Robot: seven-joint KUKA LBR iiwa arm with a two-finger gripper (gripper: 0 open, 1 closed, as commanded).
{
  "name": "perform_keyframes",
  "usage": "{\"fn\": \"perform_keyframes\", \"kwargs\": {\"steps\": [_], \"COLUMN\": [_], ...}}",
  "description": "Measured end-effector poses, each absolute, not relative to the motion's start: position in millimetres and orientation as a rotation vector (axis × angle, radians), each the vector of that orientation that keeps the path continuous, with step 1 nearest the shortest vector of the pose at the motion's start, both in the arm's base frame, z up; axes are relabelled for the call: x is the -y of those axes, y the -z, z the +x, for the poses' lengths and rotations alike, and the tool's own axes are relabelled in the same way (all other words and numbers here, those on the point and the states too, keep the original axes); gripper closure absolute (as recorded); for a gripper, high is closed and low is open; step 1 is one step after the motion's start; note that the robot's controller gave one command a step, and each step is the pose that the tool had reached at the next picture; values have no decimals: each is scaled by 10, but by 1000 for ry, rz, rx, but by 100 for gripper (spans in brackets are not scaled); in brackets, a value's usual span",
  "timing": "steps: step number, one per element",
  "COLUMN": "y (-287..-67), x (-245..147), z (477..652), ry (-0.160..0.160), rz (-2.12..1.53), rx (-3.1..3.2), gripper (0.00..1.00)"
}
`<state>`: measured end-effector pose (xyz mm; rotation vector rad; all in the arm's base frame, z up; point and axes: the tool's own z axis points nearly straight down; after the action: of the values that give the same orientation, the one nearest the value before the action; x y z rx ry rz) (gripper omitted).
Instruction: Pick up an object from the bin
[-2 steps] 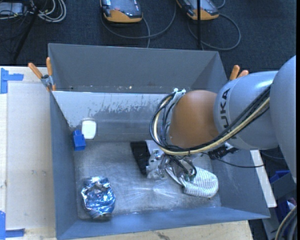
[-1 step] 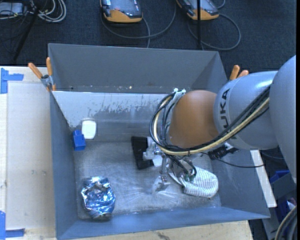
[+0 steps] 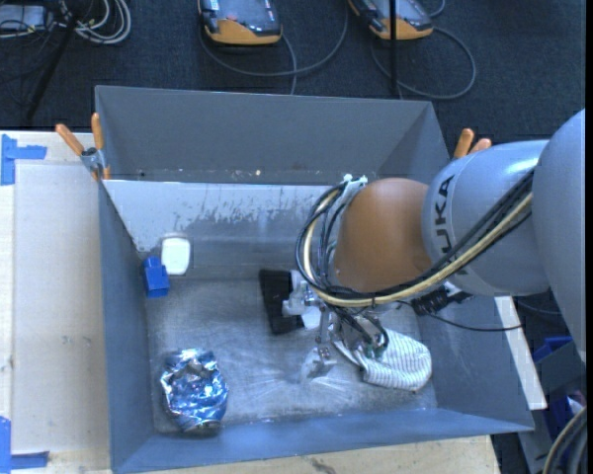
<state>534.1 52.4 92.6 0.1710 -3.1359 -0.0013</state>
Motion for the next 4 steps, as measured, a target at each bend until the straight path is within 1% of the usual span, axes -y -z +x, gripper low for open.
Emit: {"fn": "perform_keyframes", "kwargs": {"steps": [1,2,3,4], "y": [-827,-827,-1120,-1528], "x": [-474,-474,-483,-600], "z": [5786,5786,5784,5759], "ry": [5,5,0,0], "rz": [-78,-79,-54,-37], "rx": [3145,3145,3137,3139], "gripper": [100,100,100,100]}}
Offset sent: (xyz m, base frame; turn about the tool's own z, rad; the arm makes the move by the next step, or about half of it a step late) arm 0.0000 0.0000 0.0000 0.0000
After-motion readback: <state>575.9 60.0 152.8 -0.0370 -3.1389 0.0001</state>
